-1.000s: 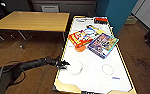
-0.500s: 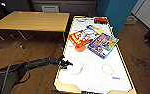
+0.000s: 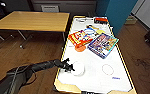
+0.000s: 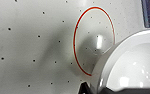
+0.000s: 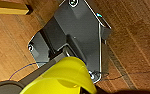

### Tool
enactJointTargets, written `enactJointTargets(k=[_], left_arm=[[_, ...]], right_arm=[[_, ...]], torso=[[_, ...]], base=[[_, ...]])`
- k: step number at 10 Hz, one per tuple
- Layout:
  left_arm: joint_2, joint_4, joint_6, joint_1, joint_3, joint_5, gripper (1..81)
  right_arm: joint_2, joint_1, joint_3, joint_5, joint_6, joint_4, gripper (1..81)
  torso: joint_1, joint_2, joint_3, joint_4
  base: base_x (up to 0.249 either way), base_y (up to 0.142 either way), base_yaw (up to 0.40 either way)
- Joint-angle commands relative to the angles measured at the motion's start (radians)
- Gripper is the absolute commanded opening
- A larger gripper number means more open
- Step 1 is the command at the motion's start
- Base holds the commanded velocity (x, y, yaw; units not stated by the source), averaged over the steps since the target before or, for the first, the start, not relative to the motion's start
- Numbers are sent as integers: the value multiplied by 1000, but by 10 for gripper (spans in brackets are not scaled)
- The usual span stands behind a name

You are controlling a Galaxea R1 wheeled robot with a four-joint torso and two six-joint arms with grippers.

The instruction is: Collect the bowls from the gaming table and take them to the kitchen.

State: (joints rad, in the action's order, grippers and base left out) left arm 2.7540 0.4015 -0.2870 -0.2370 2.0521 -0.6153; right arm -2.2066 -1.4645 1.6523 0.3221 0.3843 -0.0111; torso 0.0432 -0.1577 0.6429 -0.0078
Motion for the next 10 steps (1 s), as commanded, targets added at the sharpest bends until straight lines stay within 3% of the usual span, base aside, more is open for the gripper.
enactJointTargets(k=[1, 5, 6, 9, 10], left_arm=[[-20, 25, 2, 166, -24, -61, 10], [-151, 20, 5, 221, -234, -60, 10], [-221, 16, 5, 218, -329, -60, 10], [-405, -38, 2, 127, -529, -47, 10], [-457, -70, 2, 86, -573, -40, 10]], right_arm=[[38, 11, -7, -89, 1, 16, 10], [43, 8, -8, -87, -1, 22, 10], [49, 3, -5, -87, -1, 19, 10], [51, -3, -14, -87, -1, 20, 10], [51, -3, -19, -87, -5, 22, 10]], torso=[[0, 0, 0, 0], [0, 0, 0, 0], [0, 0, 0, 0], [0, 0, 0, 0], [0, 0, -48, 0]], base=[[0, 0, 0], [0, 0, 0], [0, 0, 0], [0, 0, 0], [0, 0, 0]])
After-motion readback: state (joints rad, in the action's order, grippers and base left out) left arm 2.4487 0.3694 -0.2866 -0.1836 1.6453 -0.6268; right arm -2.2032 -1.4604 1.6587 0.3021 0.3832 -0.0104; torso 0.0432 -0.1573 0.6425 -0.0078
